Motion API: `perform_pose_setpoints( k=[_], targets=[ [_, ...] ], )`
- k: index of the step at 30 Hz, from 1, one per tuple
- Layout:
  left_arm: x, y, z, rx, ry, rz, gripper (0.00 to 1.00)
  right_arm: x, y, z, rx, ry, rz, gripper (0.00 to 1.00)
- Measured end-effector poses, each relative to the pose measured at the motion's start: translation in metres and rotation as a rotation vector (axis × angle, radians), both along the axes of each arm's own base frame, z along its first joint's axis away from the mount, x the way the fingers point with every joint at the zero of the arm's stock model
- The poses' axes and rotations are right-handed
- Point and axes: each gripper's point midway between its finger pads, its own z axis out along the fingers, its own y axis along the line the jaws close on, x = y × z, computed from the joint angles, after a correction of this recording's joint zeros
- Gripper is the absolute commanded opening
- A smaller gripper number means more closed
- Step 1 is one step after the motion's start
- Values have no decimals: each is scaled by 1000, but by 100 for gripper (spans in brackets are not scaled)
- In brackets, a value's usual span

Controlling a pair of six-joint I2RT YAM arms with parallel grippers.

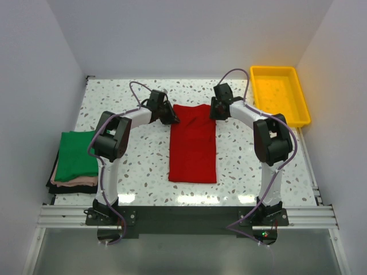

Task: Fold and stack the t-shirts
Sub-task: Fold the tshirt

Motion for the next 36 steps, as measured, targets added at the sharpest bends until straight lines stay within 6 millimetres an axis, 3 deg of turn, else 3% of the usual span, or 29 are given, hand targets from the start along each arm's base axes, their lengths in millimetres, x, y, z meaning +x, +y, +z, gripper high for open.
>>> perform_pose_setpoints(
  k=[17,27,31,36],
  targets=[
    [0,0,0,1,1,1,12,-3,2,-4,17,14,-1,33],
    [0,0,-1,1,1,1,12,-6,1,-20,5,44,-3,32],
    [0,0,-1,1,1,1,12,-6,1,-20,5,43,-6,28],
    [0,0,-1,1,1,1,12,-7,0,-22,6,46,-10,12]
  ],
)
